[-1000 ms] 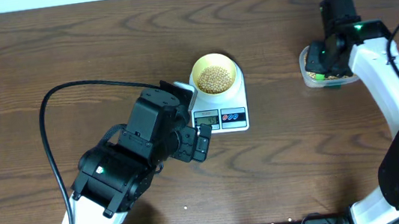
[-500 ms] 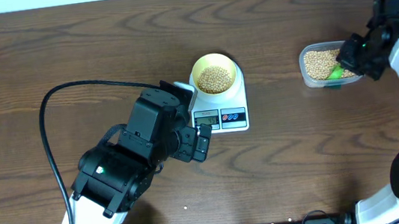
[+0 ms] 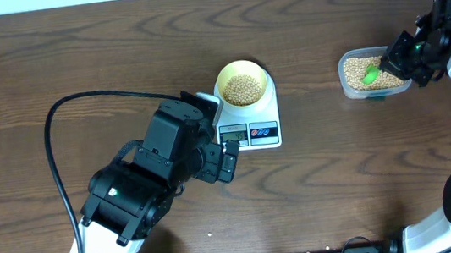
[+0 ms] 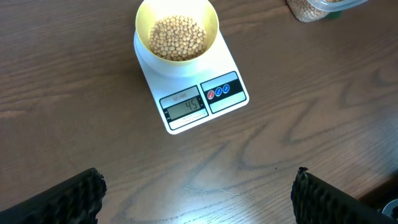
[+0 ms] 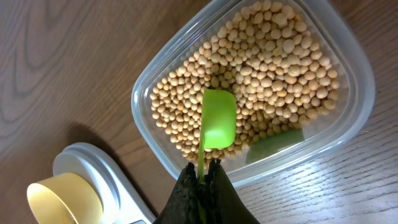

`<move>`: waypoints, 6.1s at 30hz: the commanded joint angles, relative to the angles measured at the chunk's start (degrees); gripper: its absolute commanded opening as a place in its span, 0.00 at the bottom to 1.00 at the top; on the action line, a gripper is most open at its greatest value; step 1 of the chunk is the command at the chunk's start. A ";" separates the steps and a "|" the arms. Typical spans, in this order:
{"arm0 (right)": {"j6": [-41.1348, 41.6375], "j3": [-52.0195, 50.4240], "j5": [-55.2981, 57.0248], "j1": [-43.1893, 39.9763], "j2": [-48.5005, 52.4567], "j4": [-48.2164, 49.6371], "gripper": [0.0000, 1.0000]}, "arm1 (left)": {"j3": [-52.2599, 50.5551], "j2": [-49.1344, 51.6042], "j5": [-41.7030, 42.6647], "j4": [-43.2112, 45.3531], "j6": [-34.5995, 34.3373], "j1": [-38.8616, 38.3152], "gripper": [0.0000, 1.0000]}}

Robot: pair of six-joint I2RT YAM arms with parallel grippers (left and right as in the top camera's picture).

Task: Scoop item into bowl and weigh 50g on scale
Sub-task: 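Dip the scoop into the soybeans and lift a small amount, then carry the scoop left over the yellow bowl with the right gripper, then tilt the scoop to drop a few soybeans into the bowl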

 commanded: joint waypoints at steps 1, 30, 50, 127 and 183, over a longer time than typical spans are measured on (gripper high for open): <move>1.05 -0.70 -1.38 -0.13 -0.13 0.09 0.01 | 1.16 -0.09 0.13 0.00 -0.31 0.20 0.98; 0.31 -8.70 -16.63 -6.34 -0.13 13.07 0.01 | 1.16 -0.09 0.13 -0.02 -0.31 0.20 0.98; -9.11 -8.70 -34.03 -12.85 -0.13 8.94 0.01 | 1.16 -0.09 0.13 0.00 -0.31 0.20 0.98; -15.23 -8.72 -43.36 20.83 -0.13 41.99 0.01 | 1.16 -0.09 0.13 0.00 -0.31 0.20 0.98; -49.79 -8.72 -41.62 20.87 -0.13 30.49 0.01 | 1.16 -0.09 0.15 0.00 -0.31 0.20 0.98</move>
